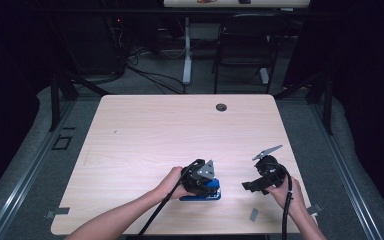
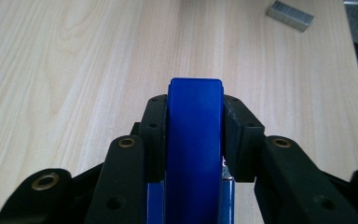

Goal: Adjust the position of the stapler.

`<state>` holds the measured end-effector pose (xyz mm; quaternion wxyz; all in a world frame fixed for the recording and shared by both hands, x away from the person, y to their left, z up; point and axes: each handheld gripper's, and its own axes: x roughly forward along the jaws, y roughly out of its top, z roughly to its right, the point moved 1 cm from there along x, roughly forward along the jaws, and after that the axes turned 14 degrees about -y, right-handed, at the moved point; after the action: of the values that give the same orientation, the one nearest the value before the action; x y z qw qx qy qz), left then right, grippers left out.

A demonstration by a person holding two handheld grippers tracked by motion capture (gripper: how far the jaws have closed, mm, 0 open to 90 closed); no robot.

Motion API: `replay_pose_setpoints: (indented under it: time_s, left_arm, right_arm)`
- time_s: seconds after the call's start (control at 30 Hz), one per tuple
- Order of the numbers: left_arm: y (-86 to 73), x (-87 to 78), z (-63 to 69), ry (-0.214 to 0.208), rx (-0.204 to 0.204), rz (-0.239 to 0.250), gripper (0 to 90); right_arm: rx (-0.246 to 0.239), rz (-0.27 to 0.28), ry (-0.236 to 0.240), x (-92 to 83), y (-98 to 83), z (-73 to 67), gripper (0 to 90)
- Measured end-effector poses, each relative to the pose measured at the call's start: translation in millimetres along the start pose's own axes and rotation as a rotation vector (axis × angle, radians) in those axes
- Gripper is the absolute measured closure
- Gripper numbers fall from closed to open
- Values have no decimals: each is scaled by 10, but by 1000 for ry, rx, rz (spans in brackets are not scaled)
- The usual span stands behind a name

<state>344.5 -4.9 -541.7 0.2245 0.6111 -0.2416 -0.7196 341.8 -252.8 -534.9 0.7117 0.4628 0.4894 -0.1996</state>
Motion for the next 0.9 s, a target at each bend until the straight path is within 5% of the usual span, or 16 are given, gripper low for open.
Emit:
replay_pose_setpoints:
  time_s: [0.23, 0.47, 0.73, 0.87, 0.9]
  left_arm:
    - [142, 112, 22, 2, 4, -52, 570]
    - [112, 142, -7, 18, -8, -66, 634]
    - [72, 6, -27, -15, 18, 13, 658]
    - [48, -86, -25, -27, 35, 40, 659]
    - [37, -122, -20, -31, 39, 58, 659]
  right_arm:
    - [-10, -4, -3, 3, -4, 2, 130]
    - [-8, -6, 4, 3, -16, 12, 131]
    - [-2, -5, 14, 2, -11, -6, 131]
    - [37, 22, 47, 5, 0, -35, 136]
    - [66, 49, 86, 8, 19, -62, 142]
